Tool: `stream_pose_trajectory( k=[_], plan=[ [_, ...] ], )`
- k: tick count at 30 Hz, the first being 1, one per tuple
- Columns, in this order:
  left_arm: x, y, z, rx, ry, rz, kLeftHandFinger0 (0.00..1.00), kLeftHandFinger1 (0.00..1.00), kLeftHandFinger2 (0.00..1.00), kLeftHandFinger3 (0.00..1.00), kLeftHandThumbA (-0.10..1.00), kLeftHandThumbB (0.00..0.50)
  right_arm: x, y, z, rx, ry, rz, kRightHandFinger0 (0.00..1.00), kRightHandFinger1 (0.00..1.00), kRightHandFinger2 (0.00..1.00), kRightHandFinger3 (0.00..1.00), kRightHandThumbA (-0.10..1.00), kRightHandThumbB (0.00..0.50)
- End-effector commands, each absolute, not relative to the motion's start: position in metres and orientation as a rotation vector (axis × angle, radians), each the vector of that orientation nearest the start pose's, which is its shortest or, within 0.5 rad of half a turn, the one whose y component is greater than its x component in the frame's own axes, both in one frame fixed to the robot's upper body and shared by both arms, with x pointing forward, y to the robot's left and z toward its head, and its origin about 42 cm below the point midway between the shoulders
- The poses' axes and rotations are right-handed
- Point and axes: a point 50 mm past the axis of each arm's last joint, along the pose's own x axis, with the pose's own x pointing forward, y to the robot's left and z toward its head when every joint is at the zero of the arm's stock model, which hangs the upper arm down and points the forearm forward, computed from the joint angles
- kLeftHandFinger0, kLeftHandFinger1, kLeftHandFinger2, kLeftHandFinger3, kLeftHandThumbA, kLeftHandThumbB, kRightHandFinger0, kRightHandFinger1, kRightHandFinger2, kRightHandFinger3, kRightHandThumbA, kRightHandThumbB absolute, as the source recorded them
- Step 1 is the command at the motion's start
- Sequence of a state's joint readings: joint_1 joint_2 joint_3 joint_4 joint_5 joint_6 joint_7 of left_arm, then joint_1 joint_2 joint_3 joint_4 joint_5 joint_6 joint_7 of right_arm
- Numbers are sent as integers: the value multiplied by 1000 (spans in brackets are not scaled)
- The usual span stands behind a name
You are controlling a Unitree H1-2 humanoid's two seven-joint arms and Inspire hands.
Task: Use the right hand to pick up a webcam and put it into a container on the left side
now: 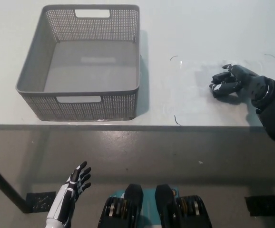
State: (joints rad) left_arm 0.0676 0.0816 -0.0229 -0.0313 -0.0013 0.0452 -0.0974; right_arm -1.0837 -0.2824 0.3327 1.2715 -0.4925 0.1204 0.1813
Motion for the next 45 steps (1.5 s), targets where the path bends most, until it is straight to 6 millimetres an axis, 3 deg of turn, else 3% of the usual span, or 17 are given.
stream_pose_trajectory(
  k=[1, 2, 3, 4, 5, 6, 8, 9, 10, 14, 17, 21, 23, 25, 34, 38, 45],
  plan=[
    [268, 231, 96, 88, 20, -119, 1000, 1000, 1000, 1000, 1000, 0, 568, -251, 224, -1006, 394, 274, 729, 857, 1000, 1000, 405, 375],
    [272, 231, 98, 88, 12, -121, 1000, 1000, 1000, 1000, 1000, 0, 570, -252, 229, -1055, 397, 272, 627, 719, 898, 1000, 345, 342],
    [273, 231, 99, 93, 9, -122, 1000, 1000, 1000, 1000, 1000, 0, 570, -252, 229, -1052, 408, 252, 223, 381, 588, 871, 147, 320],
    [273, 231, 98, 93, 9, -122, 1000, 1000, 1000, 1000, 1000, 0, 570, -254, 227, -1046, 394, 219, 706, 935, 902, 633, -62, 299],
    [273, 231, 99, 96, 10, -121, 1000, 1000, 1000, 1000, 1000, 0, 570, -254, 227, -1046, 372, 185, 924, 1000, 945, 522, -98, 259],
    [275, 232, 100, 99, 5, -121, 1000, 1000, 1000, 1000, 1000, 0, 570, -255, 229, -1035, 354, 175, 833, 960, 811, 324, -100, 247],
    [278, 232, 102, 95, 0, -128, 1000, 1000, 1000, 1000, 1000, 0, 571, -258, 232, -1015, 309, 136, 318, 506, 508, 134, -100, 211],
    [278, 232, 102, 97, 0, -128, 1000, 1000, 1000, 1000, 1000, 0, 571, -260, 231, -1008, 297, 125, 188, 426, 466, 149, -100, 204],
    [281, 233, 104, 97, -3, -122, 1000, 1000, 1000, 1000, 1000, 0, 572, -261, 236, -995, 270, 99, 8, 124, 238, 283, -100, 127],
    [285, 234, 107, 101, -7, -121, 1000, 1000, 1000, 1000, 1000, 0, 575, -264, 244, -958, 211, 34, 14, 413, 742, 716, -100, 178],
    [286, 234, 107, 101, -7, -123, 1000, 1000, 1000, 1000, 1000, 0, 575, -267, 247, -898, 167, -10, 20, 528, 873, 719, -100, 179],
    [285, 234, 107, 101, -4, -122, 1000, 1000, 1000, 1000, 1000, 0, 576, -268, 254, -828, 115, -57, 1, 492, 805, 711, -100, 200],
    [285, 235, 106, 102, -2, -126, 1000, 1000, 1000, 1000, 1000, 0, 577, -269, 259, -784, 94, -84, 160, 543, 810, 734, -100, 178],
    [285, 235, 107, 103, -2, -126, 1000, 1000, 1000, 1000, 1000, 0, 579, -268, 271, -706, 46, -120, 70, 444, 750, 679, -100, 182],
    [285, 234, 108, 105, -3, -131, 1000, 1000, 1000, 1000, 1000, 0, 580, -251, 363, -493, -244, -200, 0, 333, 741, 709, -100, 129],
    [286, 236, 108, 109, -7, -136, 1000, 1000, 1000, 1000, 1000, 0, 572, -236, 398, -456, -342, -185, 0, 305, 715, 708, -100, 149],
    [286, 236, 107, 106, -6, -140, 1000, 1000, 1000, 1000, 1000, 0, 555, -199, 445, -422, -431, -125, 19, 467, 803, 854, -100, 150]
  ],
)
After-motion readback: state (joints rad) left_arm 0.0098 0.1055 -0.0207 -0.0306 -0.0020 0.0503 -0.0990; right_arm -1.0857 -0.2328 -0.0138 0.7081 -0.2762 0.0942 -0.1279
